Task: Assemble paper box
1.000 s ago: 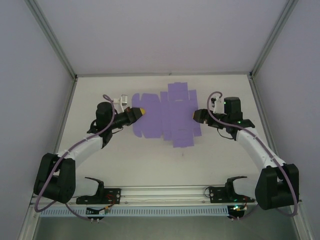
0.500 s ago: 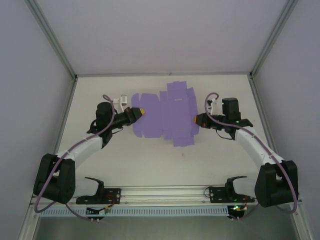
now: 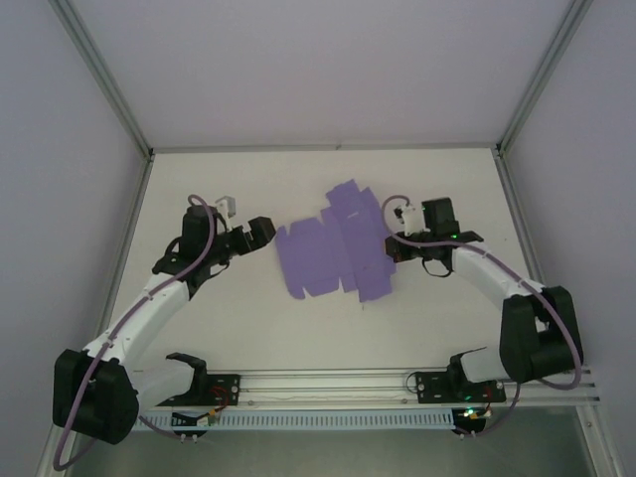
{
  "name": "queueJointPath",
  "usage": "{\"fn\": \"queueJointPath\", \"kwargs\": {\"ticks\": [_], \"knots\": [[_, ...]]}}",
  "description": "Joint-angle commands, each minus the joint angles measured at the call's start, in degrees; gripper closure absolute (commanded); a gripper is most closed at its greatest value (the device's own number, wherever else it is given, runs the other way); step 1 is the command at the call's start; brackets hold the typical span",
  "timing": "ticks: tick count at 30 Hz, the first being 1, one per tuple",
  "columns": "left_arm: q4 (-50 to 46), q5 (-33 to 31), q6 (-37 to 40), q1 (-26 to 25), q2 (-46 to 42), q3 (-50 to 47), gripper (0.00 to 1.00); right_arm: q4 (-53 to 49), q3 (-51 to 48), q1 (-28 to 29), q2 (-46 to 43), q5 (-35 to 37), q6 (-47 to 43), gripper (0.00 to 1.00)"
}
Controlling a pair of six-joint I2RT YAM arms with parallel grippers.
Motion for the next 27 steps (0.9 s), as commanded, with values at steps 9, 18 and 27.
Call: {"fn": "queueJointPath", "kwargs": {"ticks": [9,18,27], "knots": [[1.34,9.24,0.95,-0.09,10.57,5.32,0.00,20.23,0.46,10.47,4.01,26.92,-24.84,1.00],[7.22,17.99,-1.68,-2.68,20.63,15.02,0.00,29.78,-2.51,16.70,5.91,31.95,-37.70,1.00],[4.05,19.68,-3.42,-3.69,26.76,26.33,0.00,33.89,-2.46,20.48,9.52,36.86,-46.42,1.00]]}}
